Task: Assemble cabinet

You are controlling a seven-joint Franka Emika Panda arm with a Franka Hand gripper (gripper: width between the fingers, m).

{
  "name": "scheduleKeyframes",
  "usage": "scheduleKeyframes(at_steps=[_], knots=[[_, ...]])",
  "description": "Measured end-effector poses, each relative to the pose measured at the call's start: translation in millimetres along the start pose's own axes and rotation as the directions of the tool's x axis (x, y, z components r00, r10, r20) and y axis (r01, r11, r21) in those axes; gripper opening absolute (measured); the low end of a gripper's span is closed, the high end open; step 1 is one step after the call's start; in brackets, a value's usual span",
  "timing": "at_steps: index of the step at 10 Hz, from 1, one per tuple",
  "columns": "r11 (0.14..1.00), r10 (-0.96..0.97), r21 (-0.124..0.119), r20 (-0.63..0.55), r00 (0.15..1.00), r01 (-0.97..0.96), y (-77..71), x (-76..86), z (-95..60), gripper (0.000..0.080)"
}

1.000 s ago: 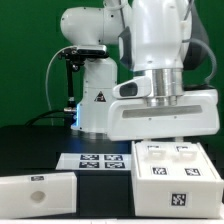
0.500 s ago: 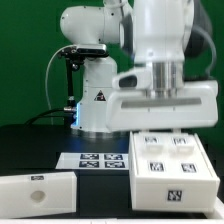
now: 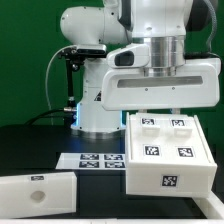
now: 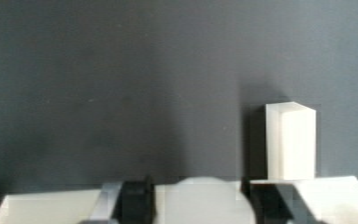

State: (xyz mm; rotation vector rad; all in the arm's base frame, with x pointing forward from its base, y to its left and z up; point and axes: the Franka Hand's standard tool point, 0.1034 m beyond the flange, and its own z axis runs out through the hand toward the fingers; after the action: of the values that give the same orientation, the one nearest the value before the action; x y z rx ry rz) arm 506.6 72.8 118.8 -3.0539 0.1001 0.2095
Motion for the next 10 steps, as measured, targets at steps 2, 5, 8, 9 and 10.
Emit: scheduleKeyframes(at_steps=[2,5,8,9,10], knots=[[1.0,0.027,-0.008,0.207,0.978,-0.026,1.1,1.3,-25.1,0.022],[0.999,0.045,-0.013,0.204,0.978,-0.044,-5.3,12.5,-19.7,0.022],[1.0,0.018,0.008,0.337,0.941,-0.022,1.8,7.8,-18.3,0.0221],[0.999,0.035,0.008,0.402,0.915,-0.041,5.7,21.6,-21.3,0.0222],[0.998,0.054,-0.001,0.419,0.907,-0.059,5.4,27.5,-22.0,0.0222]])
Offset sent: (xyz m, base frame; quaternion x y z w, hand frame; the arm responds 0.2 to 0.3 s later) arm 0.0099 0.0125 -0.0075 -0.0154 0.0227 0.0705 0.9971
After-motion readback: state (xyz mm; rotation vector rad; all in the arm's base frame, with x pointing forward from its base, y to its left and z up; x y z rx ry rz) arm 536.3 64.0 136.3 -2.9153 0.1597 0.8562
